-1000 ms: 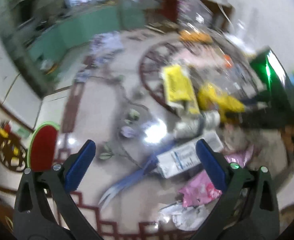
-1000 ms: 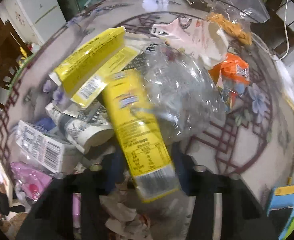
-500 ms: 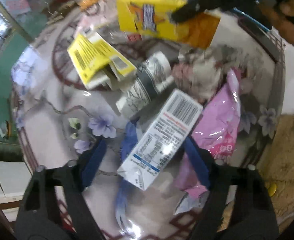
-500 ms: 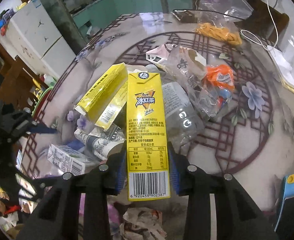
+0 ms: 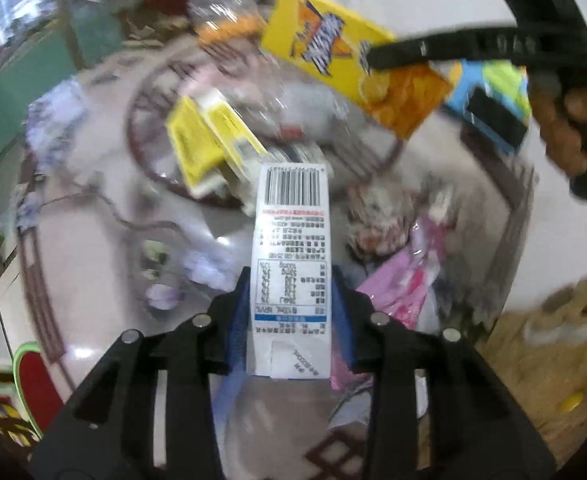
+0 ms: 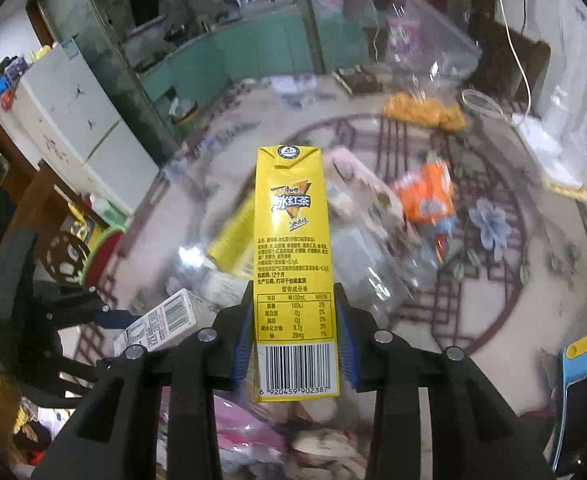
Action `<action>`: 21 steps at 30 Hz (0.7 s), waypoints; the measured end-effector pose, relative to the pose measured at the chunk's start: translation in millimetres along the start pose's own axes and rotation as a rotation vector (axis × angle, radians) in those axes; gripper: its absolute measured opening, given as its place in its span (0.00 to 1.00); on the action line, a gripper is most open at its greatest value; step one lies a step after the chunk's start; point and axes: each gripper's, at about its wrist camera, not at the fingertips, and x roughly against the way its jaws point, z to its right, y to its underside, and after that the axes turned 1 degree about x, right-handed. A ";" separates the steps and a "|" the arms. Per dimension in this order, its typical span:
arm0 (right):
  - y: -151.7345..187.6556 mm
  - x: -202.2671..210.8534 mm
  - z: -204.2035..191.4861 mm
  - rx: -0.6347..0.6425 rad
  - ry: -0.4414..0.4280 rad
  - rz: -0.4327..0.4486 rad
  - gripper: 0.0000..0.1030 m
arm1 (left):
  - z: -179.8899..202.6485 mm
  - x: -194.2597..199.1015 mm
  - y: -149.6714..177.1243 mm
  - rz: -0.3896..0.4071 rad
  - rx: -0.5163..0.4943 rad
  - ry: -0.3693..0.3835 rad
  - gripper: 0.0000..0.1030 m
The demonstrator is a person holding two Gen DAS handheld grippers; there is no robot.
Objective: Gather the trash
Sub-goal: 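Carry both cartons to the red bin and open both tools to drop them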
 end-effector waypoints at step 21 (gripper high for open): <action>-69.8 -86.1 -238.0 0.174 -0.166 -0.006 0.34 | -205.6 139.6 107.1 0.282 0.680 -0.413 0.35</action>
